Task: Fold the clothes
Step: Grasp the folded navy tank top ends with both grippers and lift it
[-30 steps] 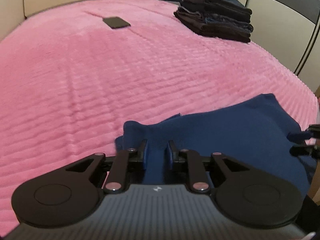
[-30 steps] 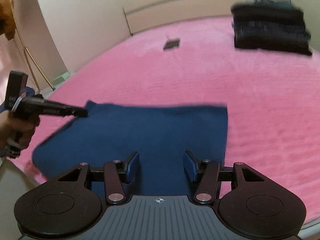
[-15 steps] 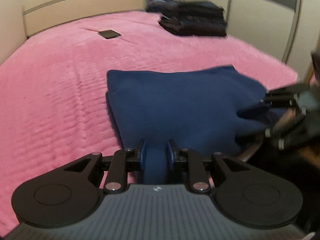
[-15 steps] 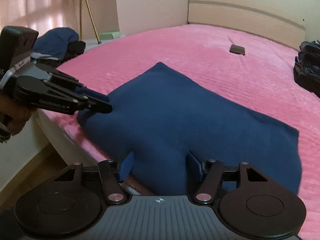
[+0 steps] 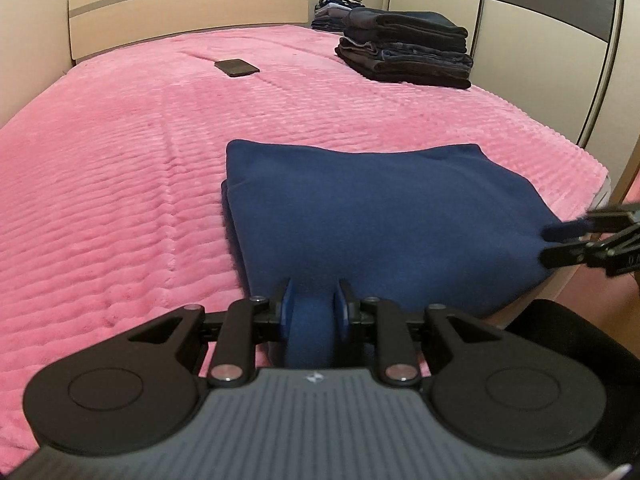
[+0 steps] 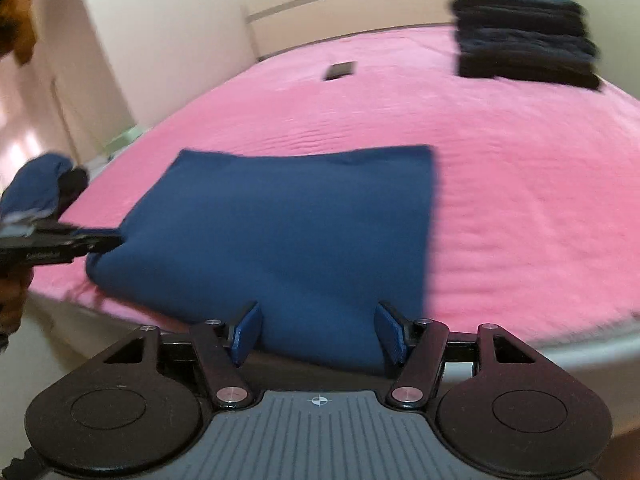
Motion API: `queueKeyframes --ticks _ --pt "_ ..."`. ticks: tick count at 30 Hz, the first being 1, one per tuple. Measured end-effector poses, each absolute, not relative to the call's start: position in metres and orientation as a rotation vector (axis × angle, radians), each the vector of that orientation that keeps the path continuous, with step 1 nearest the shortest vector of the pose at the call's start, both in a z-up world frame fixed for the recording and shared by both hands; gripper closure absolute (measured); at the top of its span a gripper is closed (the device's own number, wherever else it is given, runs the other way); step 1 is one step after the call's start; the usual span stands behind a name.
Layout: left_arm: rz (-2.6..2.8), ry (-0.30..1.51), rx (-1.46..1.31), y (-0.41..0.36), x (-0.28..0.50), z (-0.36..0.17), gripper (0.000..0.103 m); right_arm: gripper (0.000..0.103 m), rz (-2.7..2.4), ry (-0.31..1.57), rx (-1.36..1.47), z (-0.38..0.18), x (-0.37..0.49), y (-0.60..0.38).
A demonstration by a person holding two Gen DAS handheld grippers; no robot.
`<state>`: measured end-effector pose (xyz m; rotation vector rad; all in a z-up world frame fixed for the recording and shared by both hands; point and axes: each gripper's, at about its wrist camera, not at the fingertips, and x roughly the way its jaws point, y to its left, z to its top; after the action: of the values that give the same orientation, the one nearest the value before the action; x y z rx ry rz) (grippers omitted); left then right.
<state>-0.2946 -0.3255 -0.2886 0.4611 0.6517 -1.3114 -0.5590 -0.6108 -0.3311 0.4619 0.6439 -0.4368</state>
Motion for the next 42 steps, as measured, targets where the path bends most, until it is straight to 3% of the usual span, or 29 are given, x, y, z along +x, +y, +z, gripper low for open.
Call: queueKeyframes --ticks 7,8,10,19,24,29,31,35,42 --pt "-1.284 0.646 0.455 -0.324 -0.298 -0.288 0.083 0.04 -0.54 0.601 0.438 -0.309 -0.595 -0.604" --pt "-1.278 0.641 0.455 -0.324 -0.299 -0.287 0.083 0.038 -0.542 0.602 0.421 -0.308 -0.595 -0.6" --pt "-1.266 0.622 0.465 -0.323 -0.304 -0.286 0.084 0.02 -0.544 0.604 0.377 -0.305 -0.591 -0.59" --pt "-1.34 0.437 0.608 -0.308 -0.342 -0.252 0.081 0.02 -0.391 0.606 0.172 -0.294 -0.562 -0.548" --pt "-1.336 0.519 0.771 -0.324 -0.347 -0.279 0.078 0.02 -0.354 0.61 0.163 -0.297 -0.55 -0.54" --pt "-1.353 0.445 0.815 -0.32 -0.355 -0.282 0.077 0.02 -0.334 0.642 0.08 -0.298 -0.543 -0.535" --pt "-1.367 0.38 0.867 -0.317 -0.362 -0.281 0.075 0.02 -0.316 0.67 0.002 -0.301 -0.535 -0.53" --pt "-1.39 0.247 0.969 -0.31 -0.377 -0.279 0.06 0.02 -0.255 0.728 -0.192 -0.311 -0.512 -0.514" --pt "-1.395 0.224 1.073 -0.32 -0.381 -0.287 0.059 0.02 -0.168 0.775 -0.32 -0.325 -0.472 -0.507"
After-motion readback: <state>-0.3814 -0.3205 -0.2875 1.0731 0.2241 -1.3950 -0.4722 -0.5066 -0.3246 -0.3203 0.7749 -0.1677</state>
